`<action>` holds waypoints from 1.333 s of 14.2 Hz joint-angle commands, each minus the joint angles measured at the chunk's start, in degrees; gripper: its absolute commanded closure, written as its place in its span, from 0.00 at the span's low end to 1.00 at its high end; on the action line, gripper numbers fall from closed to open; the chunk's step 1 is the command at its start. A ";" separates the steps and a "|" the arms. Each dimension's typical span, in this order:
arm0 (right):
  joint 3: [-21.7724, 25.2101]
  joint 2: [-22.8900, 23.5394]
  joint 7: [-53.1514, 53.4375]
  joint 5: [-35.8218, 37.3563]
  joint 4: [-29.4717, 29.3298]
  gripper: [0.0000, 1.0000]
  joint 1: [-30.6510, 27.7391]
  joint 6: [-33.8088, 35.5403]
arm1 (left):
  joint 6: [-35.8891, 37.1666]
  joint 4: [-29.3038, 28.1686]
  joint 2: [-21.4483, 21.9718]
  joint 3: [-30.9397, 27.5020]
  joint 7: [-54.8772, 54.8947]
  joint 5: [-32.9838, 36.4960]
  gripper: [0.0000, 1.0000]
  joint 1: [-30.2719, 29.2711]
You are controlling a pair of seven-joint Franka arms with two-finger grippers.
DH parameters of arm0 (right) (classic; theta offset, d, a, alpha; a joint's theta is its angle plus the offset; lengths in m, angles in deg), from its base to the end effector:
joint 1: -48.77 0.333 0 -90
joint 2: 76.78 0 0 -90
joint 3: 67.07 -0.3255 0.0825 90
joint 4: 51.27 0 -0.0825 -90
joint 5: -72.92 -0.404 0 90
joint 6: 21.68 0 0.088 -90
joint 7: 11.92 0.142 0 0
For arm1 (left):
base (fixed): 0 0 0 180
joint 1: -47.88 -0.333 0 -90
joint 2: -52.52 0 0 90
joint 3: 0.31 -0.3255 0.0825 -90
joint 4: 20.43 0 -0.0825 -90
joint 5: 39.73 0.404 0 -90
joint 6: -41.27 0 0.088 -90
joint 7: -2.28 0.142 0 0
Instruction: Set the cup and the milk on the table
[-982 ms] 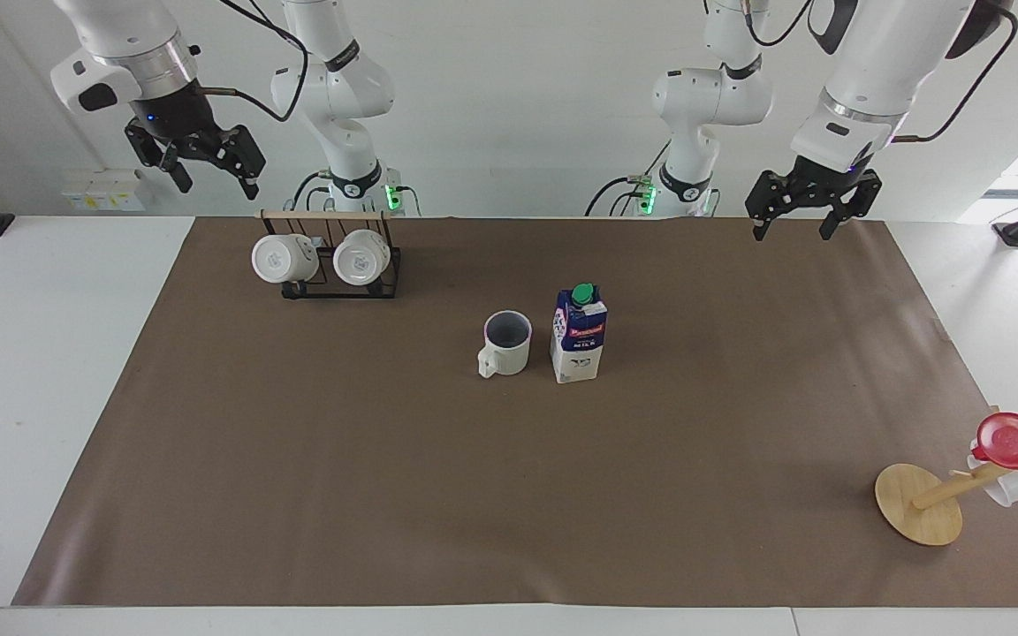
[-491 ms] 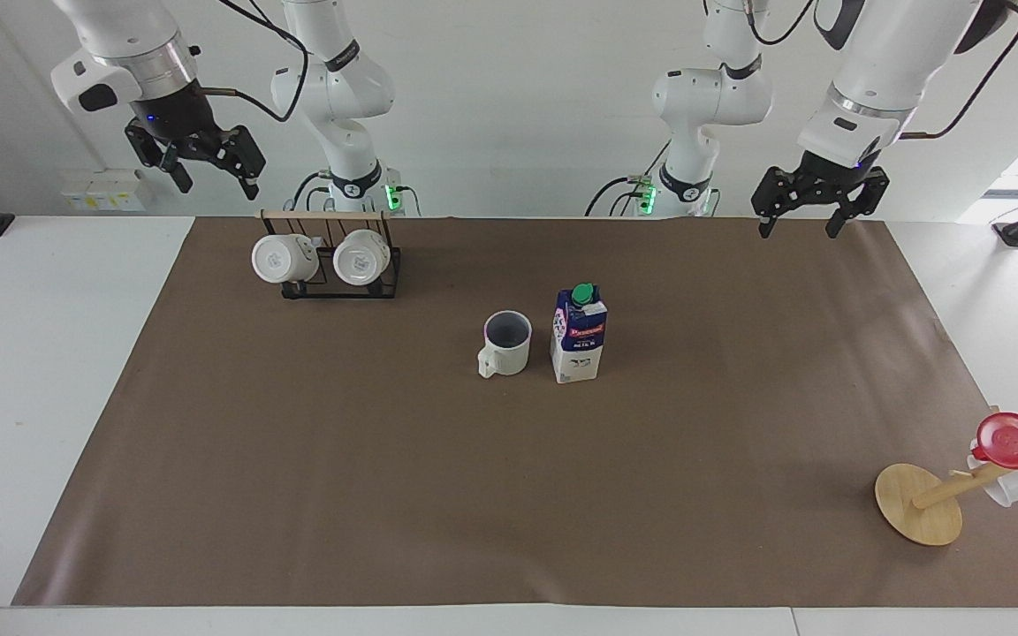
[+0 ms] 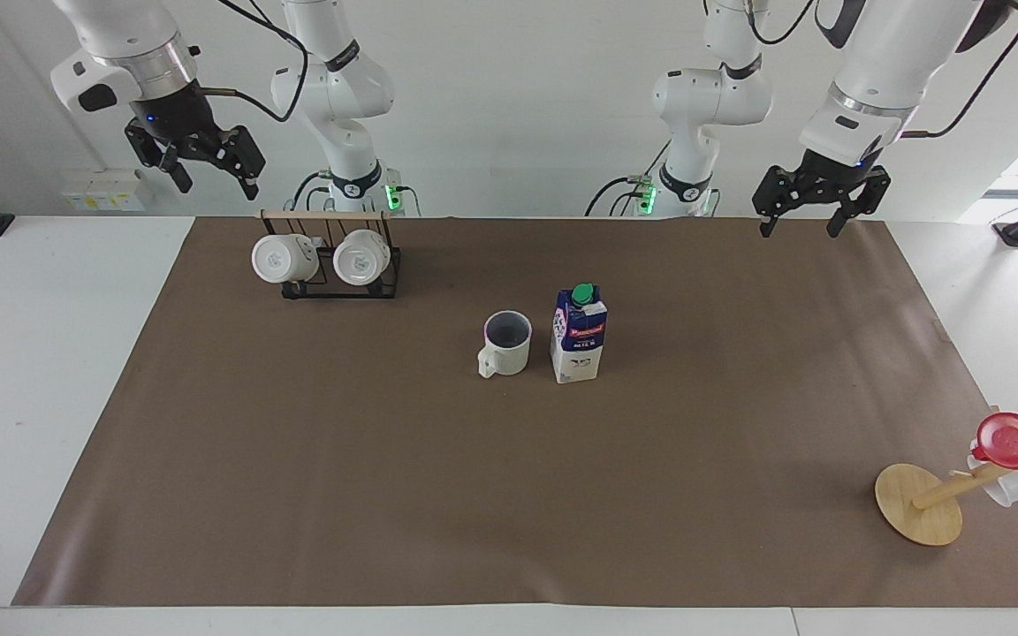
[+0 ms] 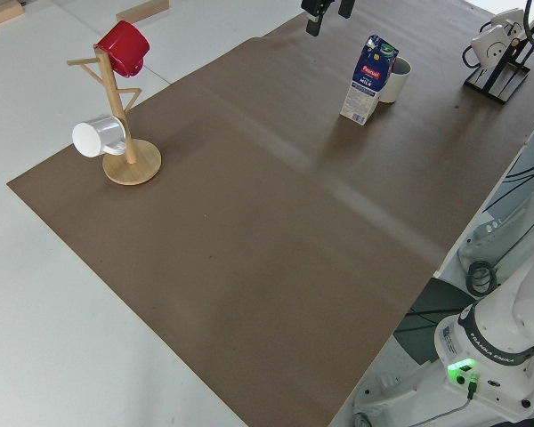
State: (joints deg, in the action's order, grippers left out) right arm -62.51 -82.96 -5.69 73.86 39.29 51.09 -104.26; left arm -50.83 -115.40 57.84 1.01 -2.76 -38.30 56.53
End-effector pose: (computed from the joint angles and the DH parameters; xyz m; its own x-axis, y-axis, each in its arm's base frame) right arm 0.5240 -0.0254 0.6423 0.9884 -0.1486 -0.0307 -0.1484 -0.9889 0.0112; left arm 0.5417 -0.0923 0.6116 0.9952 -0.0867 0.0449 -0.0857 -0.9960 -0.0232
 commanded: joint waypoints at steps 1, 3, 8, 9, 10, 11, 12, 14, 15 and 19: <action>-0.34 -1.29 -1.82 -0.24 1.81 0.00 -1.00 -2.15 | 1.48 0.84 0.05 0.35 0.56 -0.89 0.00 -1.00; -0.34 0.63 -1.83 -0.15 0.06 0.00 -1.35 -1.36 | 1.48 0.75 0.14 0.35 0.47 -0.89 0.00 -0.92; -0.43 0.82 -0.69 -0.94 0.40 0.00 -1.96 -1.62 | 1.40 0.76 0.14 0.35 0.65 -0.89 0.00 -1.35; -0.43 0.82 -0.34 -0.94 0.40 0.00 -1.96 -1.62 | 1.40 0.49 0.31 0.52 0.73 -0.98 0.00 -1.96; -0.43 0.82 -0.25 -1.03 0.32 0.00 -1.96 -1.62 | 1.48 0.49 0.40 0.44 0.91 -1.16 0.00 -2.06; -0.43 0.73 -0.51 -1.03 0.23 0.00 -1.96 -1.62 | 1.48 0.49 0.31 0.44 1.00 -1.33 0.00 -2.14; -0.43 0.21 -0.77 -1.03 -0.12 0.00 -1.96 -1.62 | 1.40 0.49 0.40 0.53 1.09 -1.51 0.00 -2.49; -0.87 -0.41 -0.77 -1.03 -0.12 0.00 -1.96 -1.45 | 1.57 0.67 0.14 1.32 1.09 -3.69 0.00 -4.77; -0.96 -0.50 -1.47 -1.03 -0.12 0.00 -1.88 -1.53 | 1.57 0.67 0.14 1.32 1.17 -4.14 0.00 -4.78; -0.69 -0.50 -1.13 -1.12 -0.12 0.00 -1.96 -1.53 | 1.75 0.75 0.23 5.79 1.09 -4.15 0.00 -8.38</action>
State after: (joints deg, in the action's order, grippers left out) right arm -62.95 -82.99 -5.69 73.82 38.77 50.09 -105.03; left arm -50.49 -115.39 57.84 3.78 -2.39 -41.37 51.13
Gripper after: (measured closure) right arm 0.000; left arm 0.000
